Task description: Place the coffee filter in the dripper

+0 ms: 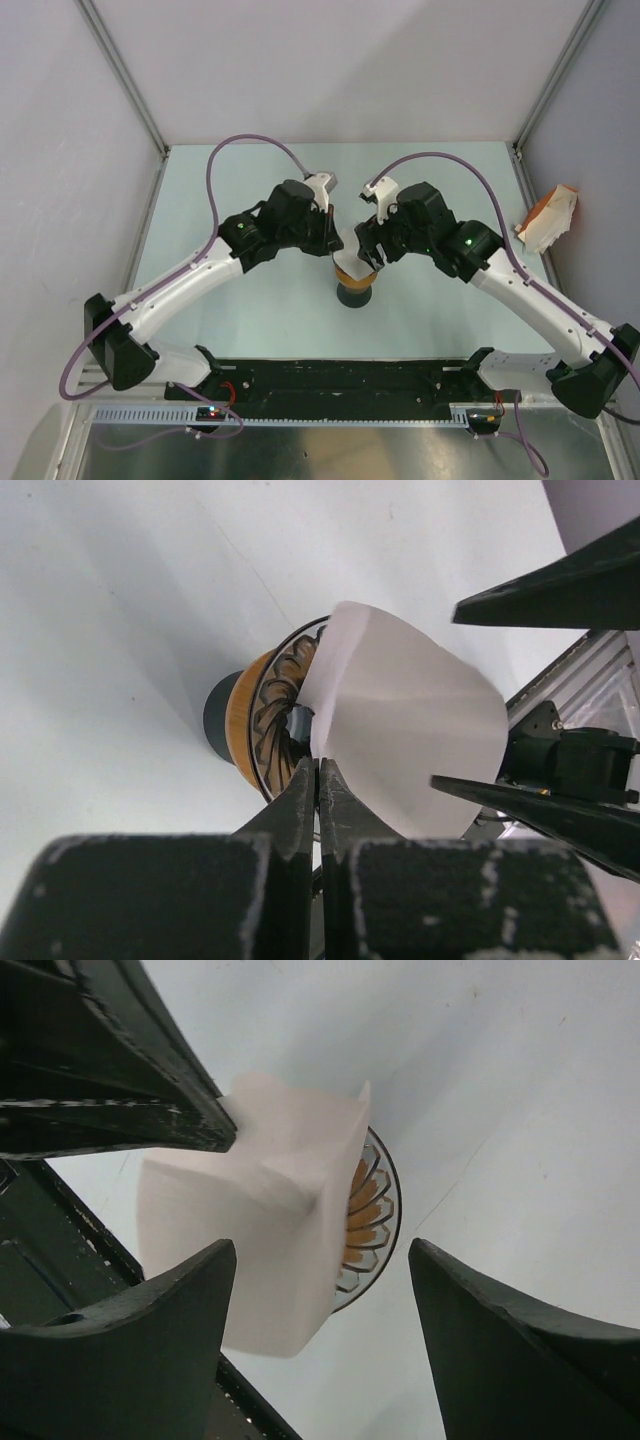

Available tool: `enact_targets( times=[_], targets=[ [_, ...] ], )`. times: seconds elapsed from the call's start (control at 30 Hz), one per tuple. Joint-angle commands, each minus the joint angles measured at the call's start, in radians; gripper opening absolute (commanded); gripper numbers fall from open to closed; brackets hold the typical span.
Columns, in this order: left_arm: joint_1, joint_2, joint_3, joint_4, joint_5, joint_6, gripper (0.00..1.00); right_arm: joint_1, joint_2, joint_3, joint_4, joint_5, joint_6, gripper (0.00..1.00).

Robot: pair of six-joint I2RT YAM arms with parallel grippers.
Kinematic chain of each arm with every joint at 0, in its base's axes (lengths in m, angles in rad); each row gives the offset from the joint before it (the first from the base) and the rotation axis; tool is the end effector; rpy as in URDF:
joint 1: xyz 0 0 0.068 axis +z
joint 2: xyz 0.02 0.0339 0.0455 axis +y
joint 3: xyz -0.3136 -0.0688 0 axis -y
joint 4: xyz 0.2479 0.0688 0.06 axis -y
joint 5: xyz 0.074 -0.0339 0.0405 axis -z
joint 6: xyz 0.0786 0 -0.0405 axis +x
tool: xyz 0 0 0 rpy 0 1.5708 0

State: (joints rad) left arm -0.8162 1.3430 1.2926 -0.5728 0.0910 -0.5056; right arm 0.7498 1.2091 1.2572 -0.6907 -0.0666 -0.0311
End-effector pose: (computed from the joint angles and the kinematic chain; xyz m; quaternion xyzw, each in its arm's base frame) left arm 0.2163 -0.2405 0.3776 0.1580 0.8750 -0.3117 0.3350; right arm 0.1983 0.1918 0.3873 -0.3539 0.8208 0.1852 0.4083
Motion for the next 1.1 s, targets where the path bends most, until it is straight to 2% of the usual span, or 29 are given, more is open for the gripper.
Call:
enact_targets(
  times=[0.0,0.1,0.2,0.33,0.5,0.67,0.9,1.07],
  targets=[
    [0.0,0.029,0.047,0.001,0.003,-0.006,0.0,-0.027,-0.057,0.044,0.024,-0.078,-0.069,0.77],
    [0.001,0.049,0.058,-0.002,0.009,-0.008,0.01,-0.045,-0.092,0.053,0.04,-0.161,-0.084,0.73],
    [0.0,0.059,0.069,-0.003,0.015,-0.01,0.08,-0.04,-0.111,0.06,0.048,-0.202,-0.095,0.57],
    [0.002,0.059,0.079,-0.005,0.017,-0.011,0.21,-0.009,-0.076,0.09,0.008,-0.18,-0.118,0.37],
    [0.013,0.043,0.085,-0.009,0.015,-0.01,0.31,0.001,0.0,0.123,-0.059,-0.161,-0.138,0.19],
    [0.04,-0.006,0.078,-0.01,0.032,-0.001,0.44,-0.002,0.027,0.128,-0.082,-0.158,-0.148,0.14],
    [0.134,-0.135,0.028,-0.008,0.103,-0.041,0.5,-0.002,0.064,0.128,-0.112,-0.207,-0.171,0.08],
    [0.29,-0.232,-0.02,-0.005,0.116,-0.039,0.51,0.018,0.145,0.129,-0.145,-0.208,-0.202,0.01]
  ],
)
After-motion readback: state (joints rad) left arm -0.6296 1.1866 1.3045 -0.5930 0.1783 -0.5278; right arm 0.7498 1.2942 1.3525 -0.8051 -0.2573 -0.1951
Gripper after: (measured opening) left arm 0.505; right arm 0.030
